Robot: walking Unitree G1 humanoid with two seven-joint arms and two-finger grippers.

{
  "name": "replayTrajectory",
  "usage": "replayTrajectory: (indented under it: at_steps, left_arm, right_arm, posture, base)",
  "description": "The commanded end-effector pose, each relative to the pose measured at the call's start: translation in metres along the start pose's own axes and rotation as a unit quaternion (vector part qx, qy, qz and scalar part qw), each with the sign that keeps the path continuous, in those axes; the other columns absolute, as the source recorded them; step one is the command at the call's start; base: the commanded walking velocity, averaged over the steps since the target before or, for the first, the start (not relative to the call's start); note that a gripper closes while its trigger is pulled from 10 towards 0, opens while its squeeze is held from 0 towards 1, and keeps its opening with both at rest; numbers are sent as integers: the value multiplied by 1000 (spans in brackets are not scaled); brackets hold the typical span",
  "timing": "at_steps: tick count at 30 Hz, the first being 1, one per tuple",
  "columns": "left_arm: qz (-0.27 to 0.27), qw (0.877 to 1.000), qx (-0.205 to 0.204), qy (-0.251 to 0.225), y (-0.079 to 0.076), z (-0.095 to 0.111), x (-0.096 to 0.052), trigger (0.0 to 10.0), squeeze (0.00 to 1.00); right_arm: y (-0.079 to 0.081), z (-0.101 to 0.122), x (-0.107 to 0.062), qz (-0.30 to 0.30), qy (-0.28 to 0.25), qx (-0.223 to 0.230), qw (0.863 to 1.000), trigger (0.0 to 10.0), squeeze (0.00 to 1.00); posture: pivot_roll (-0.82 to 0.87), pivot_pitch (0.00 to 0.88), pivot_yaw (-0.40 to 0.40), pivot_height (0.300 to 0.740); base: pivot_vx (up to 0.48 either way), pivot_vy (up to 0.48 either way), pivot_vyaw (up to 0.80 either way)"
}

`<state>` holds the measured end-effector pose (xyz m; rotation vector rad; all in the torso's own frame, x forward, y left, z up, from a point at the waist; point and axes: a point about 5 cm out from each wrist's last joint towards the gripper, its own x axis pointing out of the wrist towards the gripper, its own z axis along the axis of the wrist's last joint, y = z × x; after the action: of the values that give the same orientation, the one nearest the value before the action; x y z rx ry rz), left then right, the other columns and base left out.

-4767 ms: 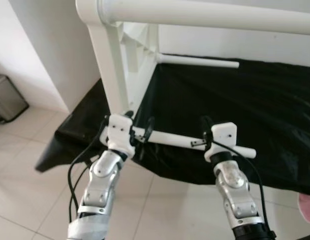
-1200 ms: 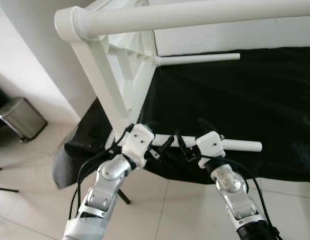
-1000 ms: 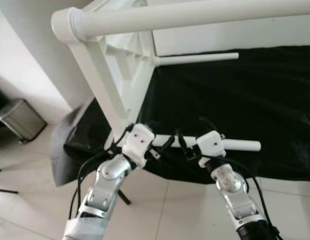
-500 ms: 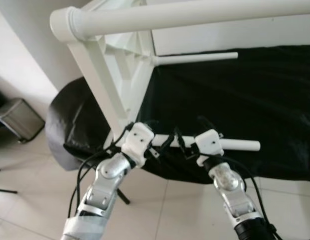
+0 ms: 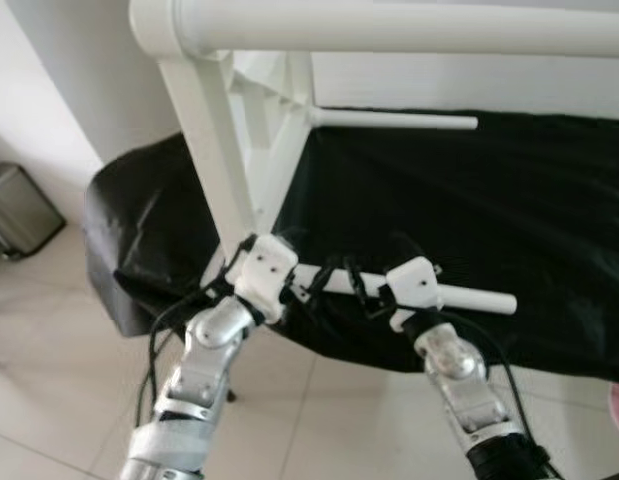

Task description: Building children table

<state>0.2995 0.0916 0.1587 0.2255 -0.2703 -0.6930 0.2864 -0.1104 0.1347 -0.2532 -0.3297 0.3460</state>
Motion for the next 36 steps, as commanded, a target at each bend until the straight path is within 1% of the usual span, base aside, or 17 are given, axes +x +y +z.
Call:
replayTrajectory:
  at_steps: [1, 2, 4, 5, 9, 17, 19, 22, 24, 25, 26, 27, 31, 35, 36]
  left_arm:
    - [78, 997, 13, -4, 13, 0, -2, 10000, 0]
    - [81, 997, 14, -5, 14, 1, -1, 10000, 0]
    - [83, 996, 13, -7, 14, 1, -1, 10000, 0]
    - [86, 996, 11, -10, 15, 1, 1, 10000, 0]
    - [101, 995, 5, -22, 16, 2, 4, 10000, 0]
    - [108, 994, -6, -27, 12, 1, 6, 10000, 0]
    - [108, 994, -11, -27, 9, 0, 6, 10000, 0]
    - [107, 994, -13, -27, 9, -1, 6, 10000, 0]
    - [113, 993, -22, -25, 9, -3, 5, 10000, 0]
    - [113, 993, -22, -25, 9, -3, 5, 10000, 0]
    - [122, 991, -44, -24, 9, -5, 4, 10000, 0]
    - [129, 990, -60, -23, 9, -7, 4, 10000, 0]
    - [129, 989, -73, -22, 7, -7, 5, 10000, 0]
    - [109, 992, -67, -20, 4, -6, 3, 10000, 0]
    - [86, 993, -77, -16, 0, -8, 1, 10000, 0]
  right_arm:
    - [0, -1, -2, 5, 8, 9, 1000, 10000, 0]
    - [-2, -1, -2, 4, 9, 9, 1000, 10000, 0]
    - [-3, -1, -2, 0, 11, 10, 1000, 10000, 0]
    - [-6, -2, -1, -6, 14, 12, 1000, 10000, 0]
    - [-15, -3, 1, -18, 17, 10, 1000, 10000, 0]
    - [-20, 0, 6, -17, 14, 5, 1000, 10000, 0]
    - [-29, 2, 8, -49, 14, 4, 999, 10000, 0]
    - [-32, 2, 9, -62, 15, 5, 998, 10000, 0]
    - [-38, 1, 10, -90, 25, 21, 995, 10000, 0]
    - [-38, 1, 10, -90, 25, 21, 995, 10000, 0]
    - [-39, 1, 10, -102, 26, 26, 994, 10000, 0]
    - [-40, 1, 10, -110, 27, 30, 993, 10000, 0]
    - [-41, 1, 7, -133, 23, 17, 991, 10000, 0]
    - [-37, 4, 3, -142, 21, 20, 989, 10000, 0]
    - [-36, 6, 2, -142, 17, 23, 989, 10000, 0]
  posture:
    - [84, 0, -61, 740]
    - [90, 0, -73, 740]
    - [90, 0, -73, 740]
    - [99, 0, -94, 740]
    - [105, 0, -114, 740]
    - [105, 0, -127, 740]
    - [100, 0, -128, 740]
    - [100, 0, -128, 740]
    - [87, 0, -116, 740]
    - [87, 0, -116, 740]
    - [72, 0, -98, 740]
    - [72, 0, -98, 740]
    - [71, 0, -80, 740]
    - [55, 0, -60, 740]
    - [49, 0, -52, 740]
  base:
    - [0, 0, 0]
    - [0, 0, 0]
    - [0, 0, 0]
    - [0, 0, 0]
    - [0, 0, 0]
    - [0, 0, 0]
    - [0, 0, 0]
    - [0, 0, 0]
    - [0, 0, 0]
    - [0, 0, 0]
    - [0, 0, 0]
    - [0, 0, 0]
    - [0, 0, 0]
    - [0, 0, 0]
    - [0, 0, 0]
